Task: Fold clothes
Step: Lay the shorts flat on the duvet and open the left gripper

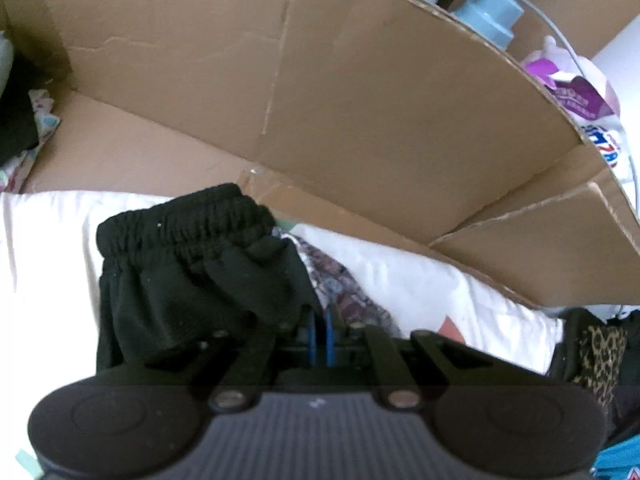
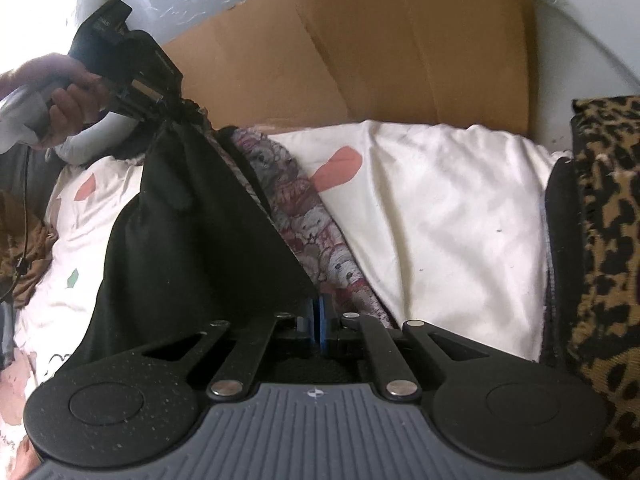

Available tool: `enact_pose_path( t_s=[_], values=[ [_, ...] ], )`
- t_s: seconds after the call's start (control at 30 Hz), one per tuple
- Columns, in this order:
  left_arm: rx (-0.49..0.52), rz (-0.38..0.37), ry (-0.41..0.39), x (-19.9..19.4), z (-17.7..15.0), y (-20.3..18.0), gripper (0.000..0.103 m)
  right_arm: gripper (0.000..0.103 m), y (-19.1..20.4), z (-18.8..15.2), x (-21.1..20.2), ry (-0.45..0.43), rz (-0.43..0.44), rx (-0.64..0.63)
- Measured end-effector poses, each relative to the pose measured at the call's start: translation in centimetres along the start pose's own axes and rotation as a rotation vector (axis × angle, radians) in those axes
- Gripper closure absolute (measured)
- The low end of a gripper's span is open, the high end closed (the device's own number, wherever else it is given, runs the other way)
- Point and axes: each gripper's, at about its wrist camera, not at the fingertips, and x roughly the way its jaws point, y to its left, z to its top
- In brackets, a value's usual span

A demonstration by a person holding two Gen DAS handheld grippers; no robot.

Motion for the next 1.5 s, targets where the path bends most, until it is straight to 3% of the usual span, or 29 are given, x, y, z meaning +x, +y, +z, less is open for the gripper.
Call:
enact_pose_path(
  t_s=[0.67,0.83,1.03,1.1,1.17,1.43,1.5],
  values=[
    [-0.013,-0.021,-0.048,5.2,0.3,-2.1,0.098,0.103,-2.2,-0.6,1.3,0.049,-0.1,0.114],
    [0.022,-0.012,-0.067,4.3,0.5,-2.3,0.097,0.103,-2.5,-0.6,1.8,0.063,-0.121,0.134],
    [0.063,-0.001,-0.089,3.3,0.7,-2.6,0.086,0.098,-3.2,-0.4,1.4,0.05,-0.132,0.192],
    [0.077,0.002,-0.096,2.9,0.8,-2.7,0.067,0.095,-3.4,-0.3,0.2,0.018,-0.149,0.205],
    [0.096,0.008,-0.105,2.4,0.9,-2.7,0.06,0.095,-3.6,-0.2,-1.2,-0.014,-0.158,0.218],
    [0.227,0.113,-0.143,-1.7,0.4,-0.1,0.072,0.094,-2.2,-0.2,-2.5,-0.049,-0.114,0.186],
    [0.227,0.115,-0.131,-1.8,-0.2,0.5,0.072,0.077,-1.6,-0.3,-2.4,-0.047,-0.102,0.168]
  ],
)
